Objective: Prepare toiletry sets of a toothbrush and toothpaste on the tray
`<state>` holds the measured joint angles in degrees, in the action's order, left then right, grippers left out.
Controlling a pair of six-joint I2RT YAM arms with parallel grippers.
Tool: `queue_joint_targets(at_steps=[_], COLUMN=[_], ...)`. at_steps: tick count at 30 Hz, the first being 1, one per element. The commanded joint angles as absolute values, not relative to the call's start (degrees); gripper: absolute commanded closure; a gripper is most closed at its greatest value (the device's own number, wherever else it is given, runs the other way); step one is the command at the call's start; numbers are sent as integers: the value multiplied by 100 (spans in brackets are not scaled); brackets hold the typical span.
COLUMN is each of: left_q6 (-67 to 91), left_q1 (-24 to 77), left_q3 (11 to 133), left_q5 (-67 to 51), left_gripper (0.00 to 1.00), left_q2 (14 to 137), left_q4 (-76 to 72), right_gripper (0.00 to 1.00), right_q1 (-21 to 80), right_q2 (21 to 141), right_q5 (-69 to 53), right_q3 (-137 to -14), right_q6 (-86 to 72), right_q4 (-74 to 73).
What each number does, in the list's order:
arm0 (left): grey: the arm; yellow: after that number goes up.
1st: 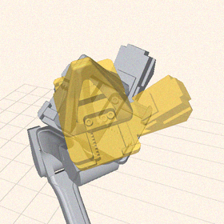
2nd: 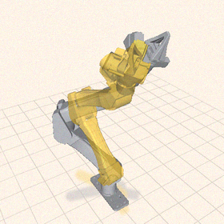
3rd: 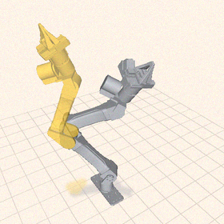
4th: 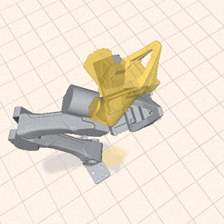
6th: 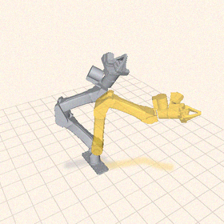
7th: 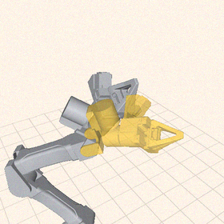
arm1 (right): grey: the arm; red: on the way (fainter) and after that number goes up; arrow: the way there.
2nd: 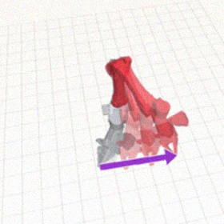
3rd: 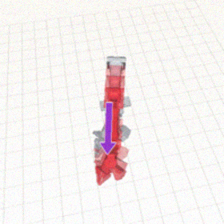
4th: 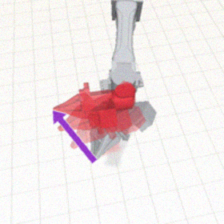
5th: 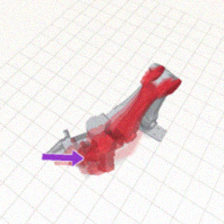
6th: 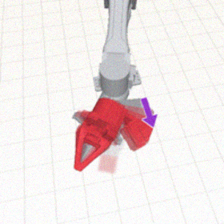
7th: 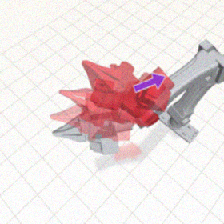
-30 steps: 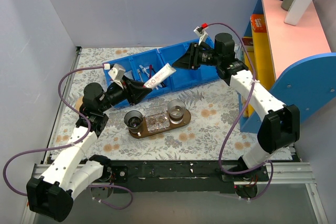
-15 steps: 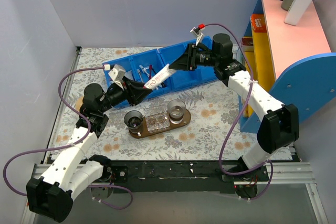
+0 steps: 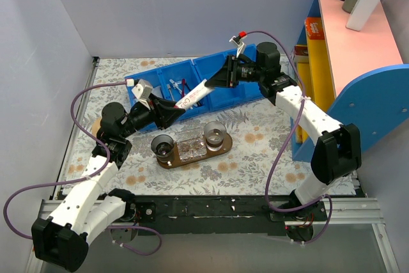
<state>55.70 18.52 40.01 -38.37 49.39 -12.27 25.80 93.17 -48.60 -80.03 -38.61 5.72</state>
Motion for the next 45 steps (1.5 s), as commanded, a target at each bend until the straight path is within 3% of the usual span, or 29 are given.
queue_joint_targets(at_steps=[1,8,14,20,24,25,28,32,36,39,45], left_q6=[5484,5476,5475,5493,5511,5528,5581,5634,5660,5625,5651], left_q1=[1890,1890,1925,1951,1951,1951,1951,1942,1951,1942,1951], left_q3=[4008,3990,3946,3946,3981,3999,4043,4069,4061,4060,4122], left_q5=[-3797,-3797,-3823,-3876,-3824,-3806,-3814,-3797,-3526,-3209,-2437], left_gripper=[100,100,100,100,89,79,64,34,14,7,4], left_q2=[4772,4755,4729,4799,4878,4904,5009,5133,5115,5036,4983], left_q4=[-1494,-1512,-1573,-1582,-1512,-1486,-1450,-1450,-1424,-1345,-1099], right_gripper=[69,79,98,99,99,99,99,99,99,99,99], right_q1=[2619,2619,2619,2619,2610,2610,2610,2610,2610,2610,2602], right_q2=[9237,9202,9167,9088,8965,8930,8816,8780,8877,8965,9053], right_q5=[-5141,-5256,-5326,-5256,-4888,-4826,-4668,-4535,-4509,-4500,-4342], right_q3=[-7954,-7831,-7813,-7875,-7902,-7893,-7814,-7840,-7945,-7998,-8287], right_q6=[-3884,-4078,-4271,-4404,-4184,-4166,-4210,-4341,-4465,-4456,-3640], right_q4=[817,1081,1388,1635,1591,1634,1941,2223,2390,2391,1585])
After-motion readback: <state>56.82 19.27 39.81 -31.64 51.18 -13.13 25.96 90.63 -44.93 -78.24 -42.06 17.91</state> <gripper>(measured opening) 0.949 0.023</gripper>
